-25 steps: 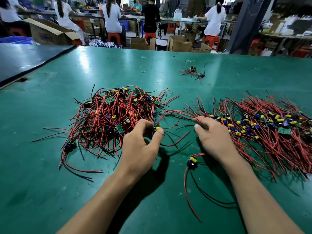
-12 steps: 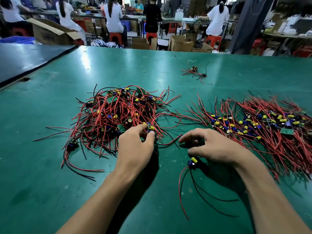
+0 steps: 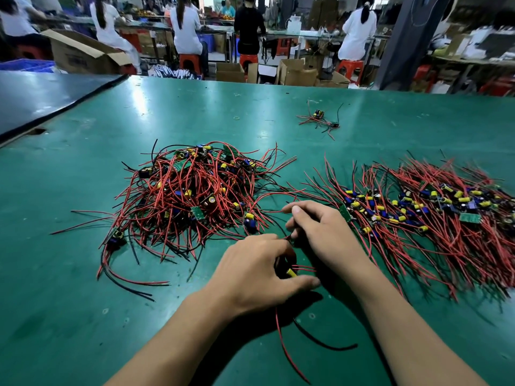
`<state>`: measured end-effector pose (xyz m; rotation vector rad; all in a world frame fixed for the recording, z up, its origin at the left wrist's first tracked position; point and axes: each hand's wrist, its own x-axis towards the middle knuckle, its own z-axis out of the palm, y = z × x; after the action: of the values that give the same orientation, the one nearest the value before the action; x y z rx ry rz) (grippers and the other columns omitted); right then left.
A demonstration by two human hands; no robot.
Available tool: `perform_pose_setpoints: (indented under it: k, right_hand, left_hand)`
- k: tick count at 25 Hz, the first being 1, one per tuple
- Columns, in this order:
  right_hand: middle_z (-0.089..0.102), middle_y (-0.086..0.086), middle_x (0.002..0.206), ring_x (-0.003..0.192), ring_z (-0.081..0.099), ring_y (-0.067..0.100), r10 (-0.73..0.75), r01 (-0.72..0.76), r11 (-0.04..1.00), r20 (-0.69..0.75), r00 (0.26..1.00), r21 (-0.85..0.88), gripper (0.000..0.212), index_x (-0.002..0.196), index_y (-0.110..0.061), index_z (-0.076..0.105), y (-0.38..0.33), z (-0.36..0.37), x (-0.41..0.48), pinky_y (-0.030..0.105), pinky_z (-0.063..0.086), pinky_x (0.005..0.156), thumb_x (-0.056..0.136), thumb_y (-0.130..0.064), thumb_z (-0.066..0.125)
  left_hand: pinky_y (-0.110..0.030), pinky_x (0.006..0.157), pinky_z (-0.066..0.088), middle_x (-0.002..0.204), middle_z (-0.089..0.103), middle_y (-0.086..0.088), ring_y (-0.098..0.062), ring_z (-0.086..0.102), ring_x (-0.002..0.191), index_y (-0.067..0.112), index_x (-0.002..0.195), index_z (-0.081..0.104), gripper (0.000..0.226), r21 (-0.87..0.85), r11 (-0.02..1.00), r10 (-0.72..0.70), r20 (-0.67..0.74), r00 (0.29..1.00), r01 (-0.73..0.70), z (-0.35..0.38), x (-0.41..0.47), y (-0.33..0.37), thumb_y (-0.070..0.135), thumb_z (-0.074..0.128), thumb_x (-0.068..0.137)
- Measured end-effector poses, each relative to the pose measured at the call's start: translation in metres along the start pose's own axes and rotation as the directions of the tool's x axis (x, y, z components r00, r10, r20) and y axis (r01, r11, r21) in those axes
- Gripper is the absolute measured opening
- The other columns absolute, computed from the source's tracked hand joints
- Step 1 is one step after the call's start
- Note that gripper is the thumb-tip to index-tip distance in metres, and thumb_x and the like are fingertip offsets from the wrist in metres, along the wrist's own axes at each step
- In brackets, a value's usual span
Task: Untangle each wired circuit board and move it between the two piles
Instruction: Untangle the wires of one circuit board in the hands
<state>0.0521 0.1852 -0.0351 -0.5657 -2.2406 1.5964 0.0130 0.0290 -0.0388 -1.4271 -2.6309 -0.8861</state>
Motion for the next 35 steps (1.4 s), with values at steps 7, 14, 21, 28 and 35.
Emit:
perform_pose_setpoints:
  k: [7, 14, 21, 28, 35]
  right_hand:
    - [0.070, -0.004, 0.073, 0.056, 0.060, 0.004, 0.061, -0.052, 0.998, -0.264, 0.963, 0.040, 0.021, 0.088, -0.023, 0.075, 0.015, -0.021, 0.011, 0.024, 0.047, 0.060, 0.100, -0.023, 0.057]
    - [0.074, -0.006, 0.087, 0.084, 0.068, 0.013, 0.047, -0.068, 0.996, -0.284, 0.958, -0.064, 0.019, 0.092, -0.025, 0.075, 0.018, -0.026, 0.013, 0.025, 0.053, 0.081, 0.097, -0.017, 0.059]
    - [0.070, -0.002, 0.109, 0.091, 0.064, 0.011, -0.092, 0.055, 0.981, -0.192, 0.977, -0.187, 0.032, 0.126, -0.014, 0.066, 0.009, -0.019, 0.006, 0.024, 0.049, 0.095, 0.094, -0.010, 0.066]
    - [0.069, -0.009, 0.069, 0.056, 0.061, -0.001, -0.010, -0.071, 0.970, 0.329, 0.944, 0.231, 0.015, 0.088, -0.016, 0.076, -0.011, -0.011, -0.013, 0.011, 0.045, 0.054, 0.086, -0.031, 0.074]
    - [0.067, 0.002, 0.070, 0.052, 0.064, 0.017, -0.026, -0.145, 0.867, 0.334, 0.942, 0.476, 0.033, 0.114, -0.018, 0.075, -0.013, -0.004, -0.017, 0.024, 0.053, 0.055, 0.084, -0.032, 0.075]
  left_hand:
    - [-0.028, 0.068, 0.048, 0.074, 0.065, 0.007, -0.006, 0.059, 0.071, 0.019, 0.077, 0.072, 0.015, -0.325, 0.944, -0.138, -0.227, 0.964, 0.059, -0.004, 0.003, -0.003, 0.032, 0.076, 0.081]
    - [-0.033, 0.042, 0.051, 0.063, 0.067, -0.010, -0.026, 0.065, 0.049, 0.015, 0.084, 0.070, 0.014, -0.743, 0.660, -0.461, -0.289, 0.839, 0.107, -0.020, 0.004, -0.005, 0.028, 0.070, 0.089]
    - [-0.034, 0.044, 0.053, 0.067, 0.069, -0.008, -0.024, 0.066, 0.048, 0.012, 0.087, 0.070, 0.019, -0.814, 0.571, -0.501, -0.243, 0.831, 0.106, -0.017, 0.006, -0.002, 0.028, 0.078, 0.080]
    - [-0.023, 0.043, 0.049, 0.070, 0.067, -0.008, -0.018, 0.059, 0.048, 0.003, 0.089, 0.071, 0.015, -0.965, 0.212, -0.499, 0.031, 0.866, 0.156, -0.012, 0.011, -0.003, 0.016, 0.075, 0.082]
    - [-0.022, 0.046, 0.050, 0.075, 0.067, -0.007, -0.016, 0.060, 0.053, 0.012, 0.088, 0.077, 0.018, -0.966, 0.122, -0.405, 0.163, 0.900, 0.230, -0.017, 0.010, -0.001, 0.017, 0.060, 0.093]
